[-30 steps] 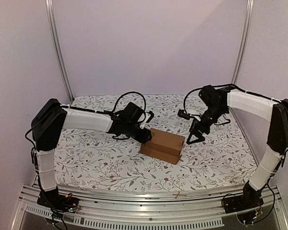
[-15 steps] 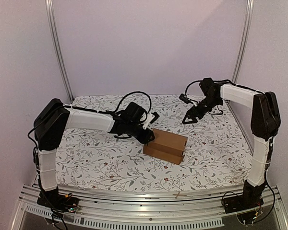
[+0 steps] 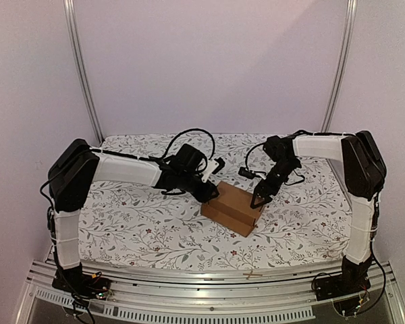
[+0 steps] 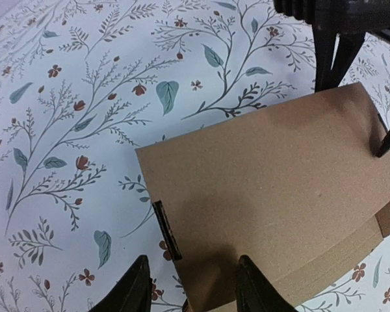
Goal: Fold the paper box
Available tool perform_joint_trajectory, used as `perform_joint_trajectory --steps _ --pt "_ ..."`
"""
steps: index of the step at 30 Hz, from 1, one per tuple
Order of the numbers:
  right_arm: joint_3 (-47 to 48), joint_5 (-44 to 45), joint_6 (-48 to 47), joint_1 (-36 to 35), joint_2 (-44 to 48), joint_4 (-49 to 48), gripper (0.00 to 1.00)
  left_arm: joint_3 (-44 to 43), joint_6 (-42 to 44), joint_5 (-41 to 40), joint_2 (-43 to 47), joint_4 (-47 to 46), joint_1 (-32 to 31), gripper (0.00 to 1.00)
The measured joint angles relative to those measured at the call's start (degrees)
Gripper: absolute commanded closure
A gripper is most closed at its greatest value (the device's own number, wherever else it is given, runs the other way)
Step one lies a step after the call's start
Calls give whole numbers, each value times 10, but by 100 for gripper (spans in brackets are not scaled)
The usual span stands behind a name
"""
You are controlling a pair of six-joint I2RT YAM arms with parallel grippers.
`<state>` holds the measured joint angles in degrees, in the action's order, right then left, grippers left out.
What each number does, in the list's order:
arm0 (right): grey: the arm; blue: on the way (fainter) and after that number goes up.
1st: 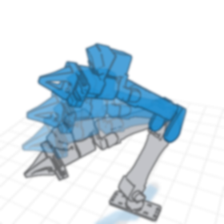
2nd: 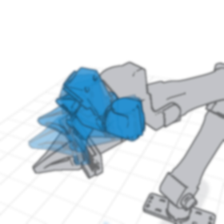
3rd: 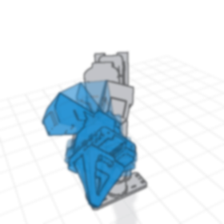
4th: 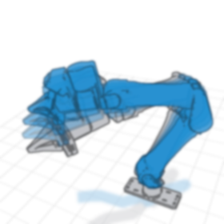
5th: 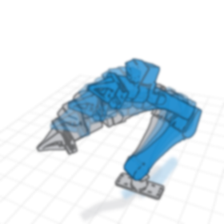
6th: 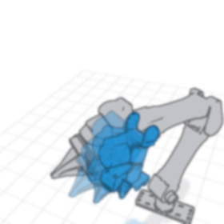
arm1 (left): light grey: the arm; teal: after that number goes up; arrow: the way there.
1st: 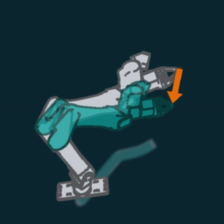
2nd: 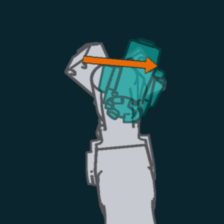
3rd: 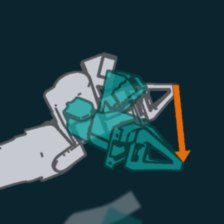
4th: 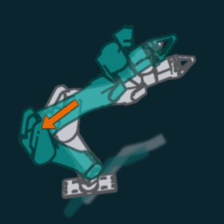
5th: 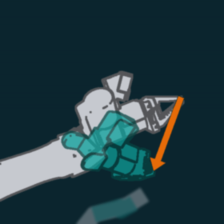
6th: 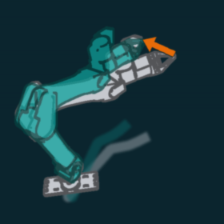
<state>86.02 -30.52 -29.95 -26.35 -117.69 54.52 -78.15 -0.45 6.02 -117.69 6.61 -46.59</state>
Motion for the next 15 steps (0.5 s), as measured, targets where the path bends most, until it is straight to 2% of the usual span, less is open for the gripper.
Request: perform_joint_trajectory --steps 4,9,12,15 --pt "-26 -4 -2 -9 20 10 34 2 4 -2 0 -7 0 53" --pt "-66 -9 -5 -27 52 39 27 25 4 -10 8 -38 0 47" --pt "-73 -14 -10 -30 77 63 25 88 -1 -18 51 -67 0 42" --pt "-73 -7 -21 -30 108 79 24 185 -18 -21 136 -112 1 40"
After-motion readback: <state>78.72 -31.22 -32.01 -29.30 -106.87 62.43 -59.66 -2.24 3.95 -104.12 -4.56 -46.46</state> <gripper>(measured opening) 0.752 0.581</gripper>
